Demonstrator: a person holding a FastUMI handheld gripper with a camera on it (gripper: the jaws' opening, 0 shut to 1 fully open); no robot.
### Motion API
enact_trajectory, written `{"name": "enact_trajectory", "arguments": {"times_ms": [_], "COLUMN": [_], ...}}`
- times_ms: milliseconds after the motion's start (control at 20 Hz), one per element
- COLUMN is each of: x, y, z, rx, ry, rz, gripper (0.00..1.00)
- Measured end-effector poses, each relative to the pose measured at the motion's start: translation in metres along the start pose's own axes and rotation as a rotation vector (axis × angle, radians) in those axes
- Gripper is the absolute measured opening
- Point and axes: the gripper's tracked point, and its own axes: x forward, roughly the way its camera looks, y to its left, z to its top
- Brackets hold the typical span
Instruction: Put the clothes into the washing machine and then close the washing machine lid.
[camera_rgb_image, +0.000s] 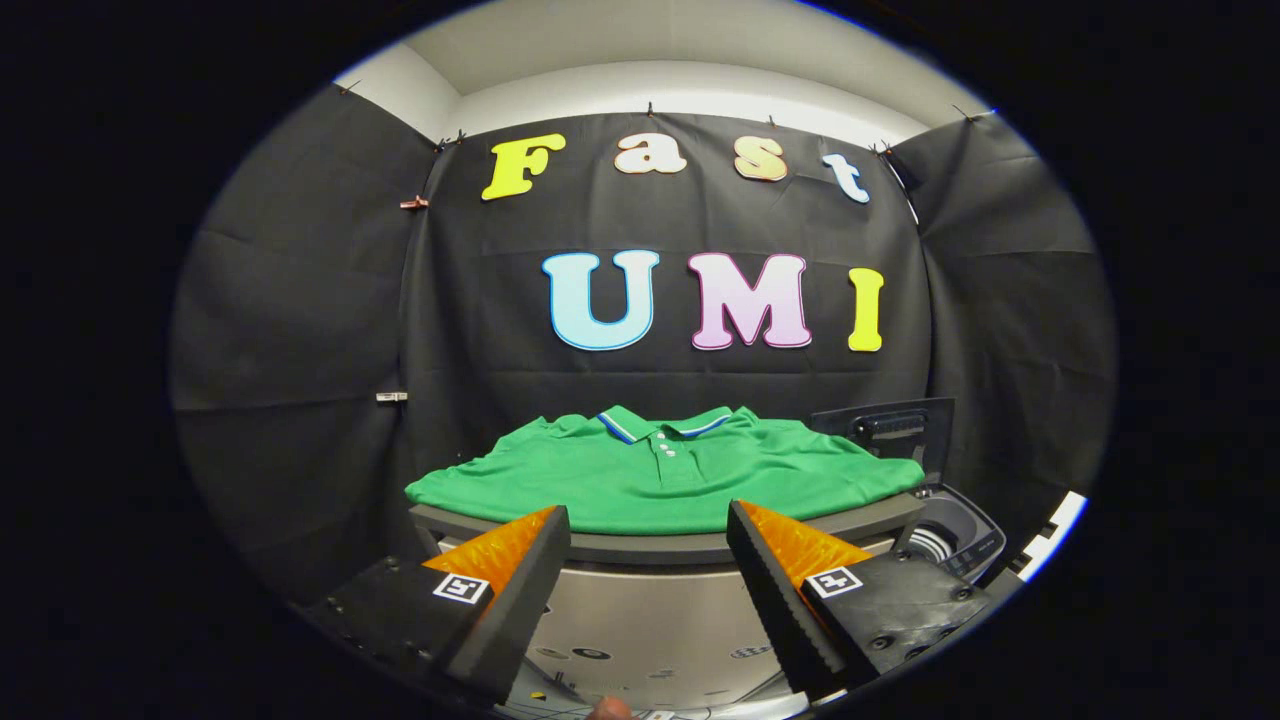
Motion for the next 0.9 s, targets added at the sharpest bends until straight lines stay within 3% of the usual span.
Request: {"name": "enact_trajectory", "arguments": {"times_ms": [350,900], "x": [0.054,0.169], "y": [-0.005,-0.022], "z": [0.026,0.006], "rx": [-0.004,-0.021], "ry": [0.049,0.411], "rz": [0.003,-0.029], "gripper": [0.99,0.99]}}
